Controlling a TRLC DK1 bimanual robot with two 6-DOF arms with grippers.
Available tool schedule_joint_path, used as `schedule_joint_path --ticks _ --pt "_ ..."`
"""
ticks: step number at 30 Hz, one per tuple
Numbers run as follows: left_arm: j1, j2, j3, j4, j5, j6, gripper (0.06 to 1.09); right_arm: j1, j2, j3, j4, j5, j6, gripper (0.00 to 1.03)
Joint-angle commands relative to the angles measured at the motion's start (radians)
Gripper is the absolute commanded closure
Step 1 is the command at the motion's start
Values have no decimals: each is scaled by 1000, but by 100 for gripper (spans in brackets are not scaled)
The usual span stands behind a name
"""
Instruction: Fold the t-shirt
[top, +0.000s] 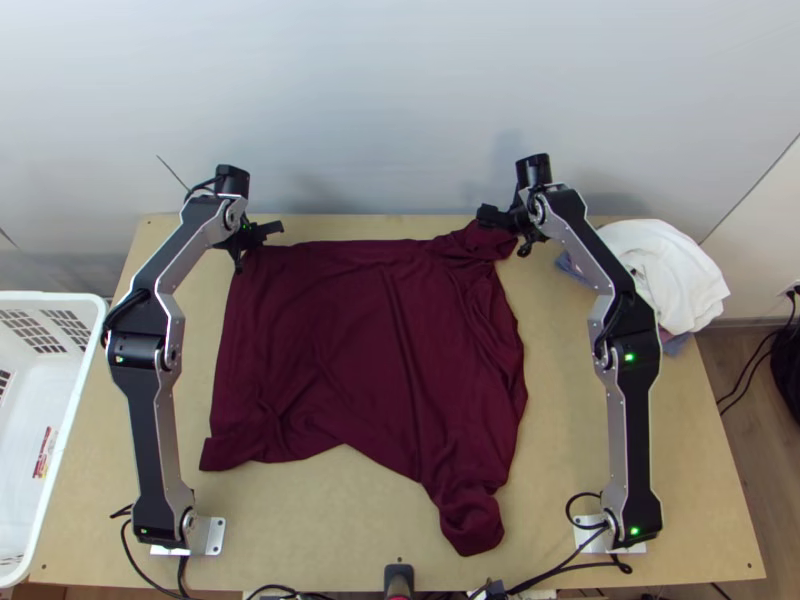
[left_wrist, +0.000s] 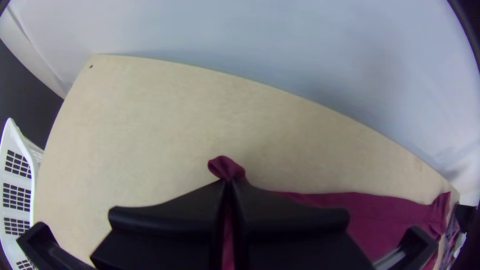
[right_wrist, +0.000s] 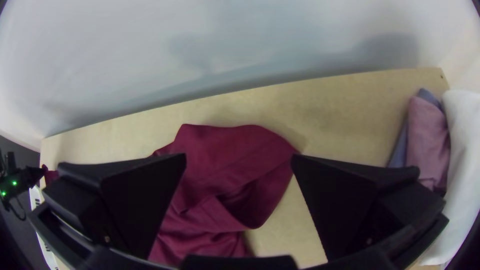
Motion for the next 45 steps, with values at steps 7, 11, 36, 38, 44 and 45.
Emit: schedule_joint_path --ticks 7,11,36,38,44,45 --pt "-40 -63 0 -2 -7 14 104 -5 90 56 -52 -85 53 10" --pt "-47 -69 0 -2 -8 14 104 -5 106 66 -50 -99 65 10" --pt "-41 -109 -12 -13 -33 30 104 -2 57 89 91 -39 12 100" --pt "-29 -109 1 0 -33 30 104 -5 34 94 126 -10 10 100" --pt "8 -112 61 24 -53 30 104 1 -11 109 148 26 -11 100" --pt "16 -109 74 30 -53 29 104 -1 -15 109 152 38 -14 100"
